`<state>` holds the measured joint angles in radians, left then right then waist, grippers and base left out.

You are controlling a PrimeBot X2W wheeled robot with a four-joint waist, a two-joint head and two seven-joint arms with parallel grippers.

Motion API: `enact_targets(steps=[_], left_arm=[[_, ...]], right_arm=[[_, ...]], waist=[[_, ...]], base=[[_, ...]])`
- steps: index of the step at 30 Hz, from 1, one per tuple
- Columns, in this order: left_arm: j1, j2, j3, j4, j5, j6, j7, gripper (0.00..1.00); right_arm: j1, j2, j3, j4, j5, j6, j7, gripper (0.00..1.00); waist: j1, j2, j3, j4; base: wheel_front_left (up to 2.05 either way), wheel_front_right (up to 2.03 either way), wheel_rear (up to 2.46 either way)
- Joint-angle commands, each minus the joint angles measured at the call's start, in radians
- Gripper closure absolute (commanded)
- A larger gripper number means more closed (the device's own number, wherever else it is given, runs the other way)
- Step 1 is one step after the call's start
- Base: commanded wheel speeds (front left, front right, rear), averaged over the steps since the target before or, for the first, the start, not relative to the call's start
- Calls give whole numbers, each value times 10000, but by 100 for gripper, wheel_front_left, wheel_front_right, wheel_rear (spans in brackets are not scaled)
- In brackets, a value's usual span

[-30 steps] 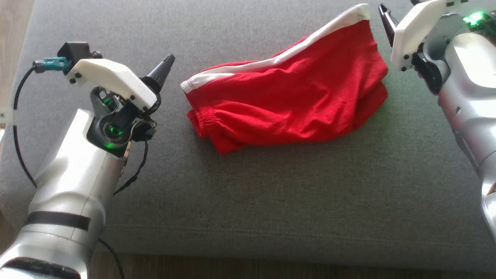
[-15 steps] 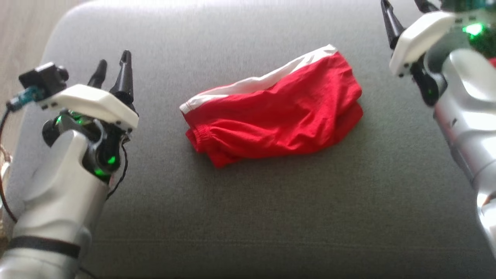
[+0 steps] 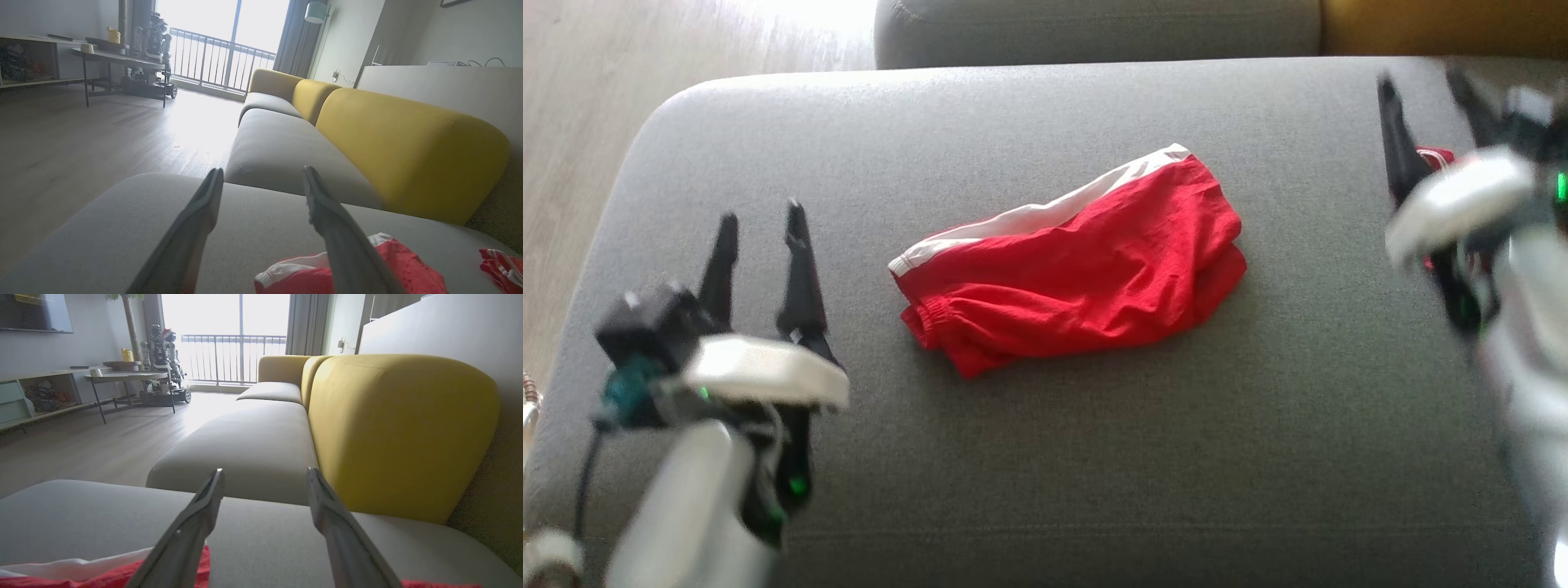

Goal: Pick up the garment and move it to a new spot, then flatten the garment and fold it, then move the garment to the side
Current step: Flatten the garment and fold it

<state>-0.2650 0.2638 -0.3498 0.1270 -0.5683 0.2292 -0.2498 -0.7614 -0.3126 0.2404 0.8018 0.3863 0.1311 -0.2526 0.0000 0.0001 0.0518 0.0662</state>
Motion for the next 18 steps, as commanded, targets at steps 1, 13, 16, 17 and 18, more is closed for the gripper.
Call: enact_targets(steps=[1, 13, 16, 17, 18], left_arm=[[-234, 120, 512, -474, 278, 31, -117, 0], [2283, -1315, 1760, -1728, 3015, -788, -119, 0], [2697, -1519, 1784, -1764, 3711, -1047, -119, 0], [2823, -1598, 1771, -1723, 3848, -1129, -119, 0], [2957, -1666, 1762, -1624, 3958, -1177, -119, 0]], right_arm=[[456, 166, -165, -568, -331, -4, -89, 0], [5475, 2350, -2852, -5645, -3313, -4, 606, 0], [5990, 2520, -2948, -6128, -3336, -4, 784, 0], [6115, 2551, -2974, -6227, -3334, -4, 817, 0], [6217, 2573, -3000, -6301, -3319, -4, 846, 0]], waist=[[0, -1, -8, -6], [0, -1, -134, -95], [0, -1, -174, -54], [0, -1, -190, -26], [0, -1, -207, -4]], base=[[0, 0, 0], [0, 0, 0], [0, 0, 0], [0, 0, 0], [0, 0, 0]])
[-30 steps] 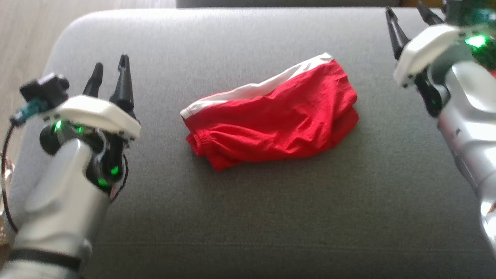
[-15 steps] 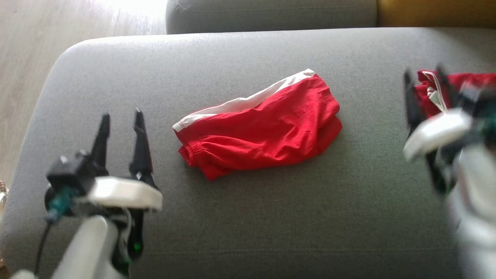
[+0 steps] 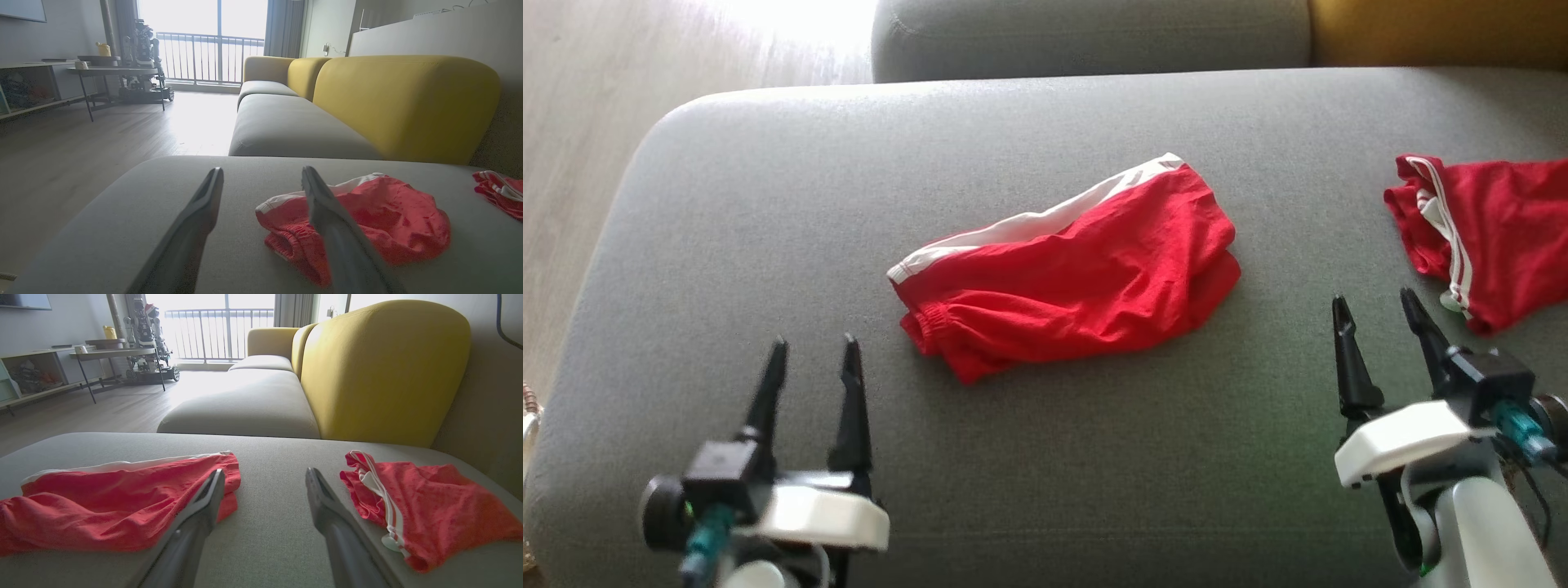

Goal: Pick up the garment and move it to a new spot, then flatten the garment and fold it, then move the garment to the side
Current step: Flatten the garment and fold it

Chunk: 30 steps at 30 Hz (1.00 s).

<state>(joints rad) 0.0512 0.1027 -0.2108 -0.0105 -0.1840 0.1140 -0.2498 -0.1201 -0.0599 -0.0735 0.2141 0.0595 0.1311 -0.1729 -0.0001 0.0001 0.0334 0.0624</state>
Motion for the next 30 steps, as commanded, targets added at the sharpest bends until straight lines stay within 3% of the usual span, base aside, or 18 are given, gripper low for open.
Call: enact_targets(steps=[1, 5, 11, 18, 21, 30], left_arm=[[-65, -138, 375, -103, 150, -44, -119, 0], [81, -343, 442, 133, 319, -69, -119, 0], [83, -449, 326, 279, 442, -373, -120, 0], [-38, -506, 191, 486, 478, -616, -120, 0], [-115, -514, 43, 699, 574, -688, -120, 0], [-369, -522, -367, 977, 480, -672, -120, 0]], right_arm=[[-104, 62, 121, -485, -55, -4, 83, 0], [179, 87, 52, -563, -349, -4, 209, 0], [219, 93, 3, -412, 232, -4, 303, 0], [-518, 95, -189, 920, 3404, -4, 1057, 0], [-1201, 96, -271, 1991, 5070, -4, 1412, 0], [-3423, 96, -474, 5814, 8475, -4, 1956, 0]], waist=[[1, -1, -41, 54], [1, -1, -64, 209], [1, -1, 7, 375], [1, -1, 270, 798], [1, -1, 421, 1047], [1, -1, 639, 1837]], base=[[0, 0, 0], [0, 0, 0], [0, 0, 0], [0, 0, 0], [0, 0, 0], [0, 0, 0]])
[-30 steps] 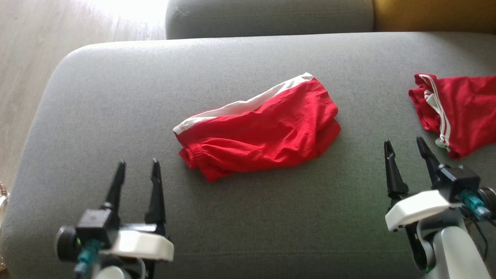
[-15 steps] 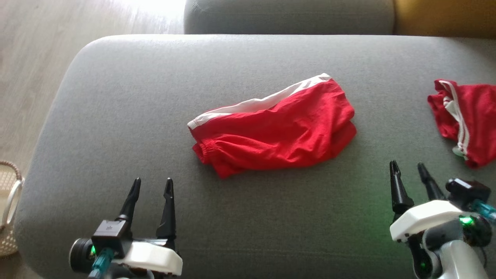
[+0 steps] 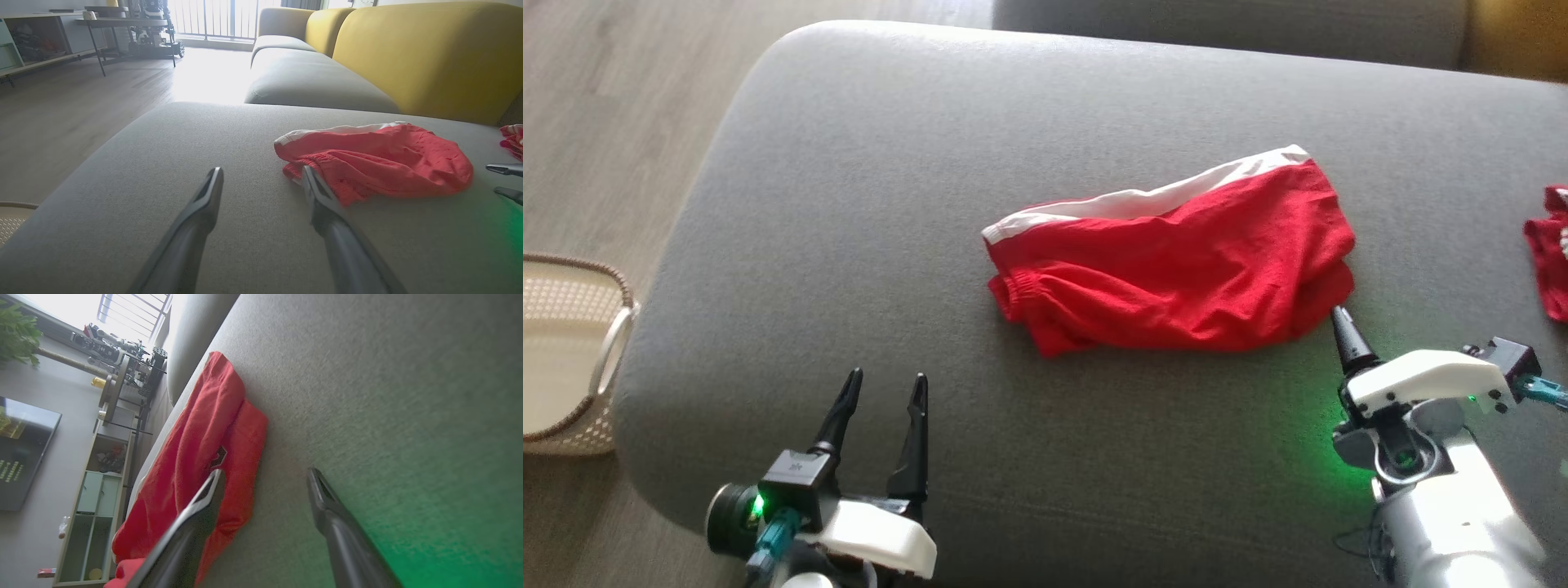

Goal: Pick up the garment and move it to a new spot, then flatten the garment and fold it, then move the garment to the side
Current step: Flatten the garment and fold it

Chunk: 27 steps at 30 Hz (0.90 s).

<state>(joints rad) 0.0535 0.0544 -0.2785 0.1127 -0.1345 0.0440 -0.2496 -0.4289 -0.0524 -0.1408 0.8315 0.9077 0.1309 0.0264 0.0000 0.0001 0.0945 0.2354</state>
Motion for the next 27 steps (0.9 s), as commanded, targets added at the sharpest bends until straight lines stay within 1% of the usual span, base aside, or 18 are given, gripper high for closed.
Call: enact_targets(steps=[1, 3, 5, 9, 14, 27], left_arm=[[-398, -39, 272, -235, -29, 42, -122, 0], [-412, -39, 211, -210, -65, 72, -122, 0], [-402, -40, 167, -124, -103, 102, -122, 0], [-418, -40, 37, 84, -59, 189, -122, 0], [-486, -40, -61, 61, -99, 231, -122, 0], [-872, -41, -438, 22, -272, 331, -122, 0]], right_arm=[[-563, 21, 154, 31, 357, -2, -20, 0], [-1013, 21, 46, 783, 1230, -2, 120, 0], [-1500, 21, -158, 1514, 2612, -2, 540, 0], [-2245, 22, -48, 2465, 3886, -2, 446, 0], [-2640, 22, 120, 2987, 4184, -2, 300, 0], [-3822, -214, 374, 3852, 3722, -2, -38, 0]], waist=[[0, -1, 37, 183], [0, -1, 75, 341], [0, -1, 123, 477], [0, -1, 260, 720], [0, -1, 420, 883], [0, -1, 1049, 1262]], base=[[0, 0, 0], [0, 0, 0], [0, 0, 0], [0, 0, 0], [0, 0, 0], [0, 0, 0]])
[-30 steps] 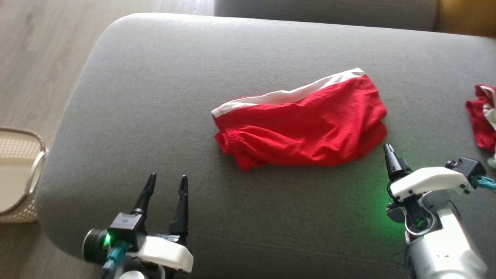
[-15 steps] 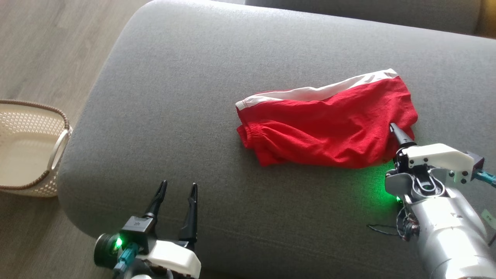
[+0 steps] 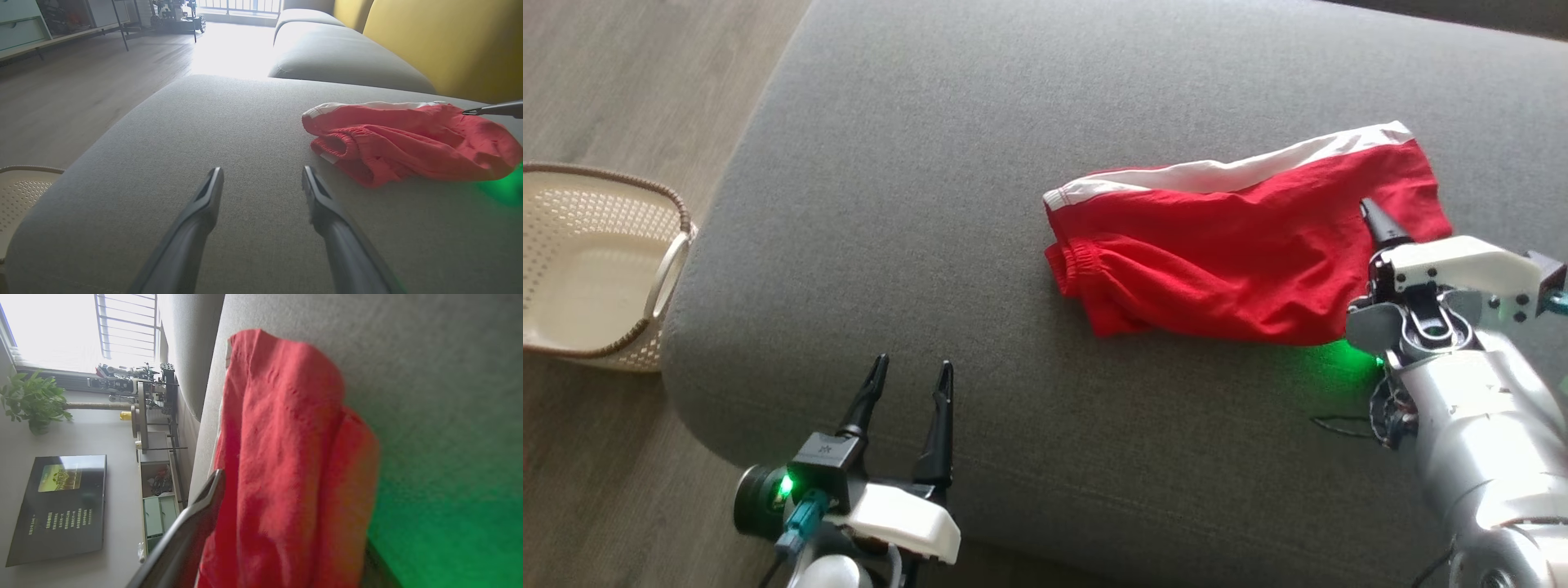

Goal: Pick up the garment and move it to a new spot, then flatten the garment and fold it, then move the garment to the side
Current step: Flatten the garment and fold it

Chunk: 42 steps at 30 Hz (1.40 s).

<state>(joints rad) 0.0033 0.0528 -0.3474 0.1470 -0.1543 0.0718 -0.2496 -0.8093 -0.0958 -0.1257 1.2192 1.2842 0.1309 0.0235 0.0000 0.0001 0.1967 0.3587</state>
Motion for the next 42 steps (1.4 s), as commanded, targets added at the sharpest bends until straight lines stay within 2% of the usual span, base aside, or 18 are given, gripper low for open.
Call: enact_targets(steps=[1, 2, 4, 16, 21, 25, 28, 34, 38, 42], left_arm=[[-387, -25, 227, -312, -91, 68, -122, 0], [-400, -25, 206, -302, -107, 83, -122, 0], [-409, -26, 171, -277, -129, 112, -122, 0], [-321, -26, 266, -119, -147, 80, -122, 0], [-195, -26, 292, -60, -154, 55, -122, 0], [-85, -26, 349, 4, -158, 67, -122, 0], [2, -26, 435, 26, -151, 81, -122, 0], [93, -26, 430, 21, -190, 78, -122, 0], [90, -26, 403, 66, -190, 70, -122, 0], [101, -26, 428, 110, -148, 38, -122, 0]], right_arm=[[-77, 208, 250, 15, -91, -2, -71, 0], [-122, 207, 237, 53, -91, -2, -120, 4], [-166, 193, 213, 100, -105, -2, -289, 100], [428, 91, 376, -56, -424, -2, -1420, 100], [842, -218, 715, 189, -1131, -2, -2451, 100], [1024, -334, 851, 588, -1840, -2, -2795, 100], [1222, -479, 667, 676, -2266, -2, -2842, 100], [1555, -601, -569, 709, -2953, -2, -2849, 100], [1427, -376, -1224, 415, -3535, -2, -2850, 100], [1461, 49, -1393, -462, -4257, -2, -2851, 100]], waist=[[0, -1, 45, 41], [0, -1, 55, 48], [0, -1, 41, 45], [0, -1, -483, -416], [0, -1, -793, -694], [0, -1, -1053, -885], [0, -1, -1193, -1002], [0, -1, -1305, -1122], [0, -1, -1398, -1185], [0, -1, -1536, -1197]], base=[[0, 0, 0], [0, 0, 0], [0, 0, 0], [0, 0, 0], [0, 0, 0], [0, 0, 0], [0, 0, 0], [0, 0, 0], [0, 0, 0], [0, 0, 0]])
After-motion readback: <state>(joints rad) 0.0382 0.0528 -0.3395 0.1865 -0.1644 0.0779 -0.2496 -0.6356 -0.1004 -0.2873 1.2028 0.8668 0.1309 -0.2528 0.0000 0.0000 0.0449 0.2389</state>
